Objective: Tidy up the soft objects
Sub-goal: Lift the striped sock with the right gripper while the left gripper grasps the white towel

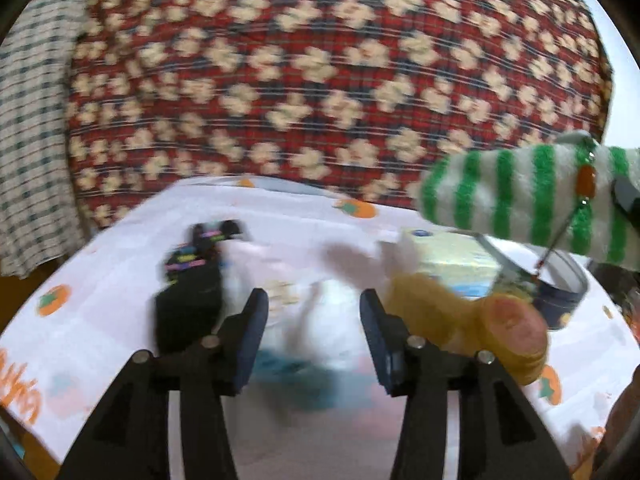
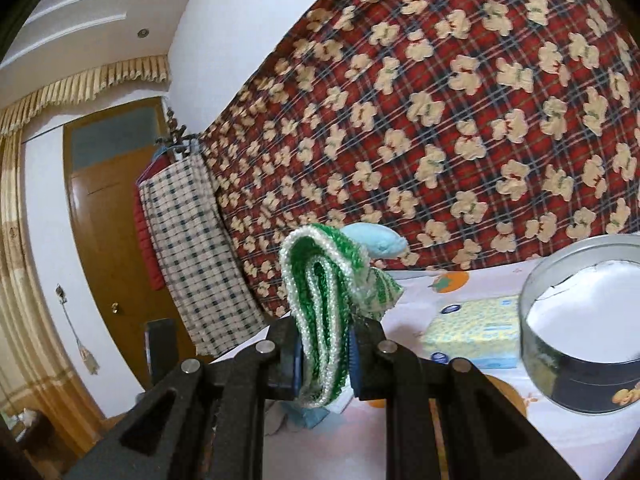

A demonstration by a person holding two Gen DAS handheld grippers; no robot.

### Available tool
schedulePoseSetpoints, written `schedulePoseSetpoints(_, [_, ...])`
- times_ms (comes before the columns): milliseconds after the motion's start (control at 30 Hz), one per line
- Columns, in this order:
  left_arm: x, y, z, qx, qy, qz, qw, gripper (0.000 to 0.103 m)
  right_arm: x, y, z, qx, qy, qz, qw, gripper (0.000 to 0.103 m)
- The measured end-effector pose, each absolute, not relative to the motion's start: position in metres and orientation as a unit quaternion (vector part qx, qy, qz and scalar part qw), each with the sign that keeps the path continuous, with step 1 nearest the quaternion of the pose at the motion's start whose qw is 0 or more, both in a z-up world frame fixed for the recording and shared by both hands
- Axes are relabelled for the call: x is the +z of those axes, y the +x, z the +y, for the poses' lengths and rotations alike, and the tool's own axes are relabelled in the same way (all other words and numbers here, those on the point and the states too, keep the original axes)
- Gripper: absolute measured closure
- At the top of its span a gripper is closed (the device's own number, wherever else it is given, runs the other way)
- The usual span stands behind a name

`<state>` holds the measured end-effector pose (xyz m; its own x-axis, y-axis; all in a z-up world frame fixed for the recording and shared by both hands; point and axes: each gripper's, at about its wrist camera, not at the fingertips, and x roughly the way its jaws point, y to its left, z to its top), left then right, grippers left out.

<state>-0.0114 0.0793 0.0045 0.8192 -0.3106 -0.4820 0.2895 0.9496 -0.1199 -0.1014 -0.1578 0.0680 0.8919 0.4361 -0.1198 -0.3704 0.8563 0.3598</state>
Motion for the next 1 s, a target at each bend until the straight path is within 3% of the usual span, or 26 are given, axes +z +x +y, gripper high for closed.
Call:
schedulePoseSetpoints(67, [-0.001, 0.009, 0.057, -0.164, 0.008, 0.282, 0.945, 0.058, 0.067, -0.101, -0.164, 0.207, 0.173, 0.100, 0.958, 0.084])
schedulePoseSetpoints(133, [-0.012, 0.028, 0.041, -0.162, 0.029, 0.325, 0.931, 0.072, 0.066, -0.104, -0.169, 0.201, 0.173, 0.099, 0.959, 0.084])
schedulePoseSetpoints(333, [-0.046, 0.072, 0.027, -0.146, 0.021, 0.420, 0.895, 0.072, 0.066, -0.110, -0.177, 0.185, 0.164, 0.092, 0.965, 0.084])
schedulePoseSetpoints(467, [-0.049, 0.073, 0.017, -0.134, 0.049, 0.414, 0.899, 0.077, 0.065, -0.107, -0.182, 0.183, 0.167, 0.092, 0.964, 0.084])
schedulePoseSetpoints(500, [-0.049, 0.073, 0.016, -0.131, 0.052, 0.413, 0.900, 0.087, 0.064, -0.106, -0.184, 0.183, 0.169, 0.094, 0.964, 0.084])
schedulePoseSetpoints(633, [-0.047, 0.077, 0.021, -0.140, 0.032, 0.411, 0.900, 0.095, 0.062, -0.104, -0.188, 0.183, 0.180, 0.096, 0.962, 0.084])
schedulePoseSetpoints(1000, [0.007, 0.030, 0.026, -0.231, -0.030, 0.267, 0.935, 0.095, 0.075, -0.126, -0.207, 0.148, 0.167, 0.062, 0.973, 0.084])
